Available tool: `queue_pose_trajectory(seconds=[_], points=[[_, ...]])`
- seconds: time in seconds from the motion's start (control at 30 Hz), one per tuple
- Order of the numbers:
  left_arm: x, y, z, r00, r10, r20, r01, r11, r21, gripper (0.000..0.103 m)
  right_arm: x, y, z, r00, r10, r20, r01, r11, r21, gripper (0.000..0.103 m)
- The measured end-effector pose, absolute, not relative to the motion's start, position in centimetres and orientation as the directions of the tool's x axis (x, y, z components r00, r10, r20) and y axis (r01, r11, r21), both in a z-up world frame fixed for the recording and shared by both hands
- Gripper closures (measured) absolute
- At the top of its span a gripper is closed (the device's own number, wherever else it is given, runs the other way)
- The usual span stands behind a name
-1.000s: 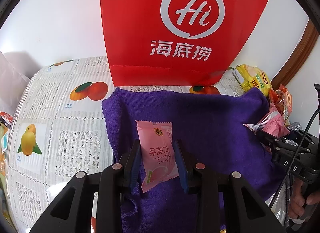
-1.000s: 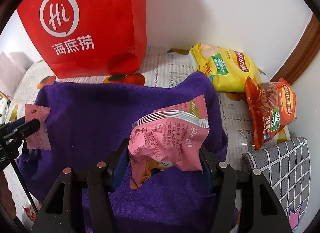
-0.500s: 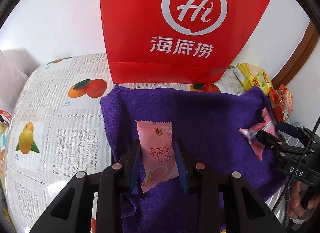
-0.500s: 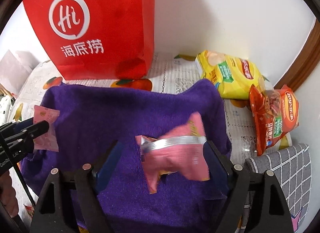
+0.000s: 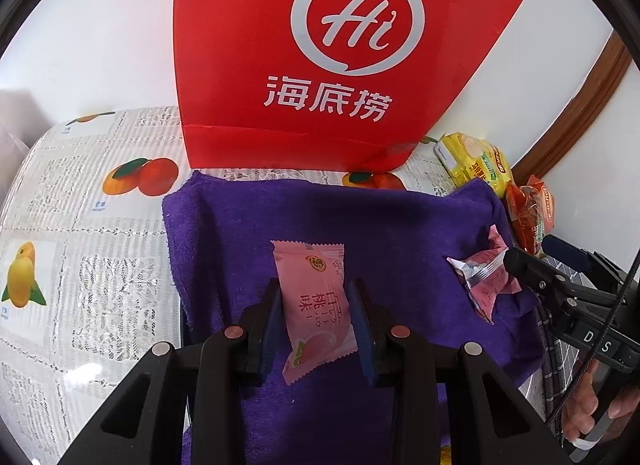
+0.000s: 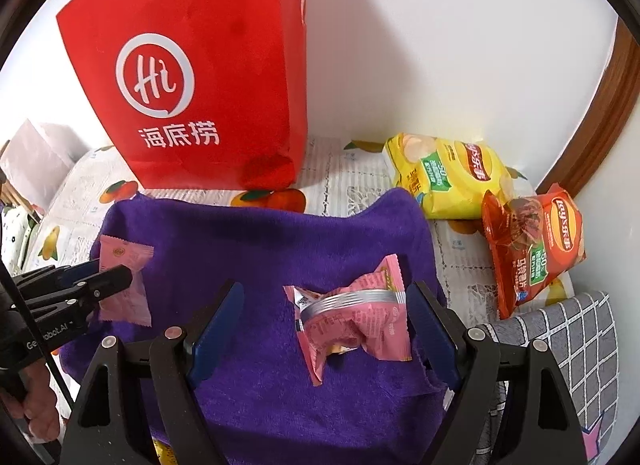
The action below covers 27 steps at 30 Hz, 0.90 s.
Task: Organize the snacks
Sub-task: 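Open right tool onto the towel while left tool releases its candy packet, then withdraw left tool from the towel while right tool grasps Lotso-printed stick snack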
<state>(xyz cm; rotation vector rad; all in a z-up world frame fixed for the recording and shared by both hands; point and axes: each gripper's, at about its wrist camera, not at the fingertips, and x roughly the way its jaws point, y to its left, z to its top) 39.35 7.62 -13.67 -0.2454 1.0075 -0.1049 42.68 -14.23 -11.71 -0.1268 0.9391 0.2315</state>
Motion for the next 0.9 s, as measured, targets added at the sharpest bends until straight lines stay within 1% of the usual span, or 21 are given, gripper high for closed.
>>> queue_pose_trajectory(seconds=[0.1,0.13,0.17,0.2,0.23,0.33,0.43,0.67,0.73,0.83,0.9], points=[[39.3,7.7,-13.4,0.546,-0.213,-0.810,-0.017,0.964,-0.265,0.072,42.4,-14.2,-11.4,0.588,0.132,-0.798,-0.241,0.970,-0.017,0.020],[39.3,7.7,-13.4,0.548,-0.219,-0.807,-0.013,0.963,-0.270,0.069,42.4,-14.3,-11.2,0.596,0.131,-0.792,-0.235,0.972,-0.016,0.020],[39.3,7.7,-13.3,0.547,-0.221,-0.807,-0.012,0.962,-0.271,0.064,42.3,-14.3,-11.1,0.600,0.129,-0.789,-0.233,0.972,-0.018,0.020],[39.3,7.6,-13.2,0.546,-0.214,-0.810,-0.015,0.964,-0.265,0.046,42.3,-14.3,-11.0,0.604,0.125,-0.787,-0.230,0.973,-0.023,0.020],[39.3,7.5,-13.0,0.551,-0.205,-0.809,-0.016,0.967,-0.256,0.038,42.3,-14.3,-10.9,0.607,0.121,-0.786,-0.227,0.974,-0.026,0.020],[38.9,7.2,-12.3,0.581,-0.189,-0.792,-0.005,0.972,-0.236,0.038,42.1,-14.4,-10.5,0.609,0.126,-0.783,-0.230,0.973,-0.022,0.022],[38.9,7.0,-12.0,0.579,-0.201,-0.790,0.007,0.971,-0.241,0.038,42.0,-14.7,-9.8,0.607,0.142,-0.782,-0.227,0.974,0.000,0.025],[38.3,6.9,-10.9,0.586,-0.166,-0.793,-0.009,0.977,-0.211,0.038,39.2,-15.3,-8.0,0.636,0.202,-0.745,-0.235,0.970,0.062,0.025],[37.9,7.1,-10.4,0.590,-0.170,-0.789,-0.011,0.976,-0.218,0.038,37.8,-15.7,-7.9,0.625,0.218,-0.749,-0.243,0.967,0.078,0.025],[37.4,7.0,-9.4,0.597,-0.172,-0.784,-0.009,0.975,-0.221,0.038,35.8,-16.1,-8.2,0.620,0.203,-0.758,-0.240,0.969,0.063,0.025],[36.9,6.6,-8.4,0.604,-0.176,-0.777,0.000,0.975,-0.221,0.038,34.2,-16.5,-8.6,0.610,0.187,-0.770,-0.235,0.971,0.050,0.028]])
